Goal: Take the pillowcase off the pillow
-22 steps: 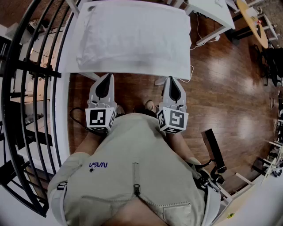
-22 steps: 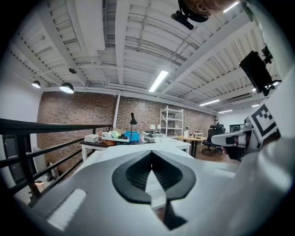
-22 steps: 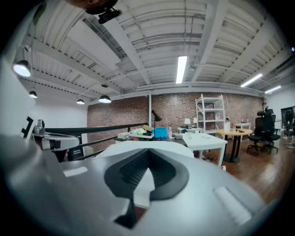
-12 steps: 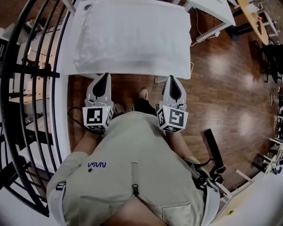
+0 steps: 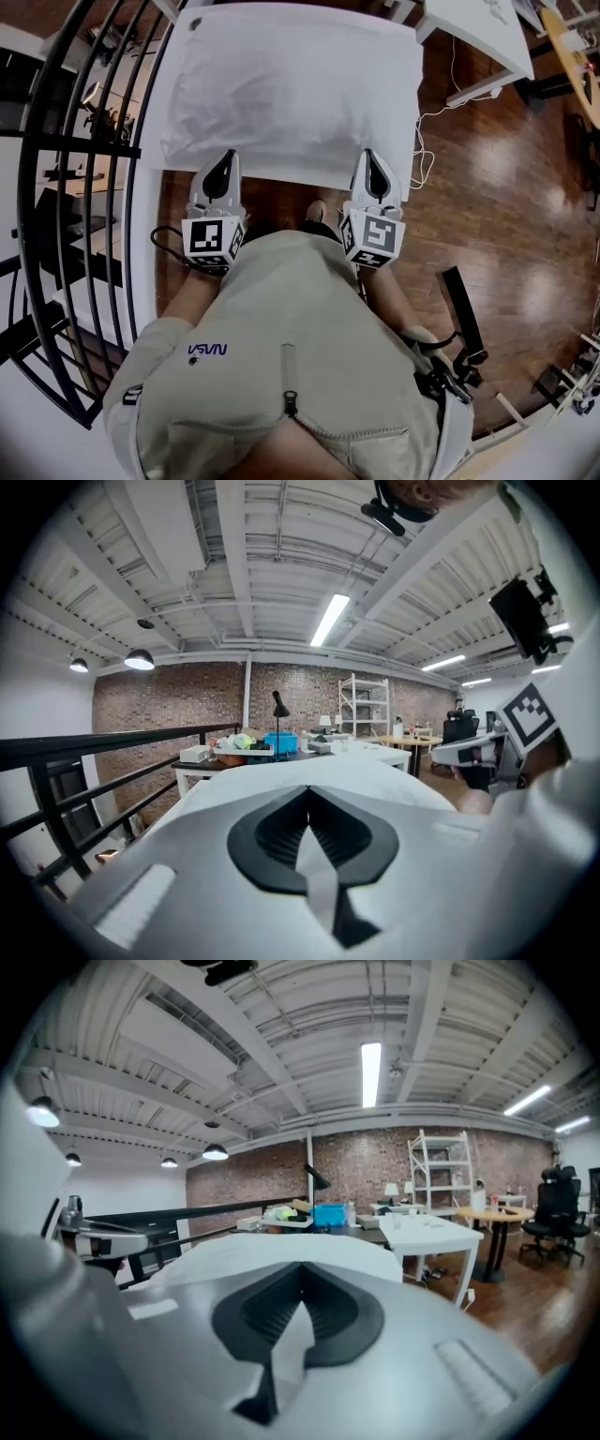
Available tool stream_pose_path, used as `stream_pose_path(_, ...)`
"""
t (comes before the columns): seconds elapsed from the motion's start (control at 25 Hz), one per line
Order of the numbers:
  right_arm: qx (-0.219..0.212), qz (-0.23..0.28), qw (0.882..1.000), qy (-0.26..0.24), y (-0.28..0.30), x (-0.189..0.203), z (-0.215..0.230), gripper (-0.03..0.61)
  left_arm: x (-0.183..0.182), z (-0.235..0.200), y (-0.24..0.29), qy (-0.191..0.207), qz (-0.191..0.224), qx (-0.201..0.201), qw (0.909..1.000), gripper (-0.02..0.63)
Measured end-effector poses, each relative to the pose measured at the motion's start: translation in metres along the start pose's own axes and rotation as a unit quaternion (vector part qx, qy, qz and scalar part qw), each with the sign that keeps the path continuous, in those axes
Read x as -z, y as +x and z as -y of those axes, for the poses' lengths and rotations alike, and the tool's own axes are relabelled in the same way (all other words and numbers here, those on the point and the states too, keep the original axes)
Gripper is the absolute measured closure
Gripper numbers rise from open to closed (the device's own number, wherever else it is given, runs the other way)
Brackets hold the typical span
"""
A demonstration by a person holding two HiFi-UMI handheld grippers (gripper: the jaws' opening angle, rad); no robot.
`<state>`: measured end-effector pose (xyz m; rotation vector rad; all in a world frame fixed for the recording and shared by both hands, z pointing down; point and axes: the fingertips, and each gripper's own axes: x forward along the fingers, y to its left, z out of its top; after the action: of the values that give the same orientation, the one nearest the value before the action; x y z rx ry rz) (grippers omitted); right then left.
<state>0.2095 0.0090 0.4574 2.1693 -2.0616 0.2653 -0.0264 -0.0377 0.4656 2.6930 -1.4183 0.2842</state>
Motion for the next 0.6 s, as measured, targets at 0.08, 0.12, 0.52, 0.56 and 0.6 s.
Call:
stream_pose_path(0.08, -0.015, -0.025, 1.0, -0.01, 0.012, 0.014, -0.001, 0.568, 0.021, -0.003, 0.001, -0.006, -0.025, -0.009, 0.9996, 0.598)
stream_pose_path(0.12, -0.022, -0.037, 0.999, -0.015, 0.017, 0.021, -0.003, 0.531, 0.031, -0.006, 0.001, -0.011, -0.036, -0.007, 0.9993, 0.57)
stream_pose_path(0.52, -0.007, -0.125, 0.991, -0.044, 0.033, 0.08, -0.01, 0.386, 0.102, -0.021, 0.04, -0.005, -0.14, 0.063, 0.9882, 0.343)
stream_pose_path(0.56, -0.003, -0.138, 0.989, -0.045, 0.032, 0.089, -0.009, 0.379, 0.111, -0.021, 0.042, -0.002, -0.152, 0.069, 0.9859, 0.336)
stream_pose_path(0.6, 0.002, -0.151, 0.987, -0.047, 0.031, 0.098, -0.007, 0.371, 0.121, -0.022, 0.044, 0.003, -0.165, 0.073, 0.9836, 0.33)
